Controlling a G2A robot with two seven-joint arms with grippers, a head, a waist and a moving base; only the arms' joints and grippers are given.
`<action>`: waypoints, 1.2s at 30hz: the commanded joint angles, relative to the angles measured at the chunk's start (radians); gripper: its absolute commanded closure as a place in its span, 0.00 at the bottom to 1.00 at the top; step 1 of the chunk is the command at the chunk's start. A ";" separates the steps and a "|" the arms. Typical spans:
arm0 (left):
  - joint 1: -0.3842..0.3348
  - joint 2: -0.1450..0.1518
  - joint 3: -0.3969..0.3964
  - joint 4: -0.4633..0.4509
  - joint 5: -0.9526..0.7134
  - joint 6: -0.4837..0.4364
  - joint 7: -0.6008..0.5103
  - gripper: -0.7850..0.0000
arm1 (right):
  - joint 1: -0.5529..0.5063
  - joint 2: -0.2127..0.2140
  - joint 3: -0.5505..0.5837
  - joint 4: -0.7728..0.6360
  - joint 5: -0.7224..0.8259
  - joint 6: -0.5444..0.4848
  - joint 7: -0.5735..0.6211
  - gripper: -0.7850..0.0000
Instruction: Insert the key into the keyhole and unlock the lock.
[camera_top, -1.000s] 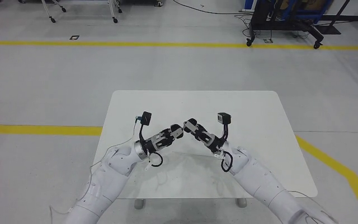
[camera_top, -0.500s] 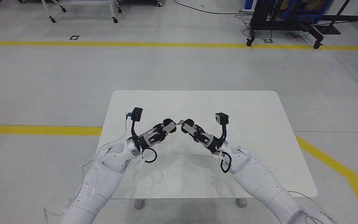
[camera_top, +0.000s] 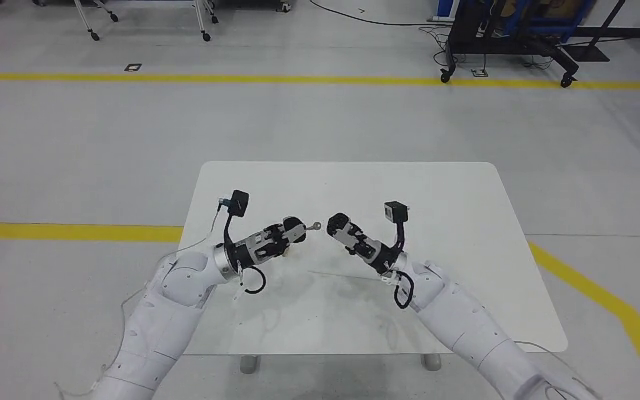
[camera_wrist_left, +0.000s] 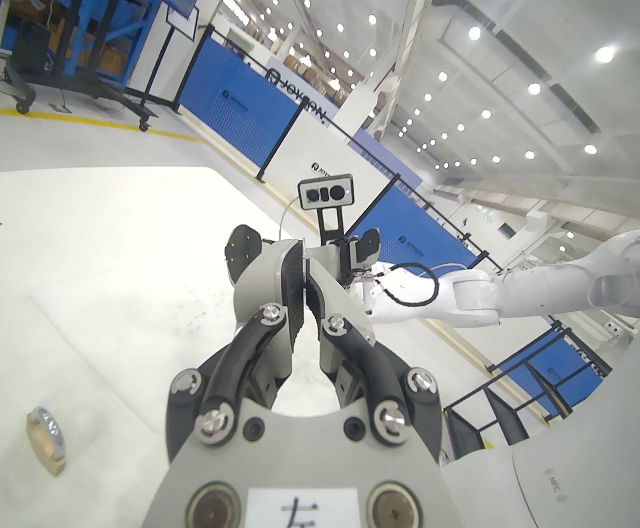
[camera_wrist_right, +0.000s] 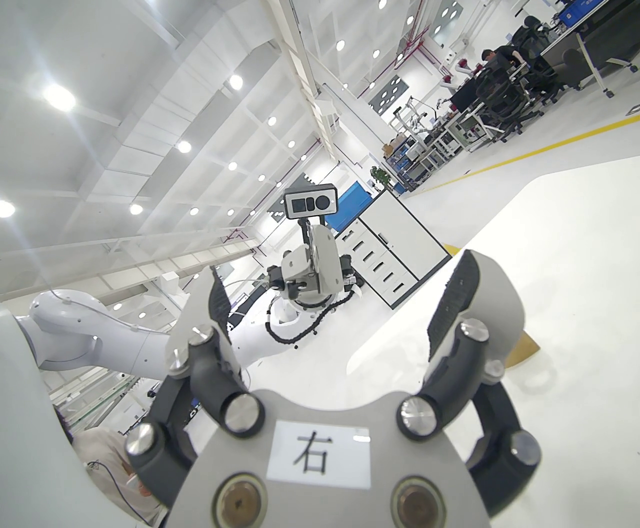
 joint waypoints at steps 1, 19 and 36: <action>-0.002 0.005 -0.001 -0.008 0.009 0.004 -0.037 1.00 | -0.007 0.010 0.019 -0.015 -0.047 0.016 0.043 0.00; -0.028 0.025 0.051 0.001 -0.021 -0.006 -0.164 1.00 | -0.068 0.064 0.078 -0.112 0.081 0.033 0.327 0.69; -0.032 0.032 0.076 0.003 0.006 -0.019 -0.111 1.00 | -0.058 0.059 0.067 -0.107 0.105 0.067 0.389 1.00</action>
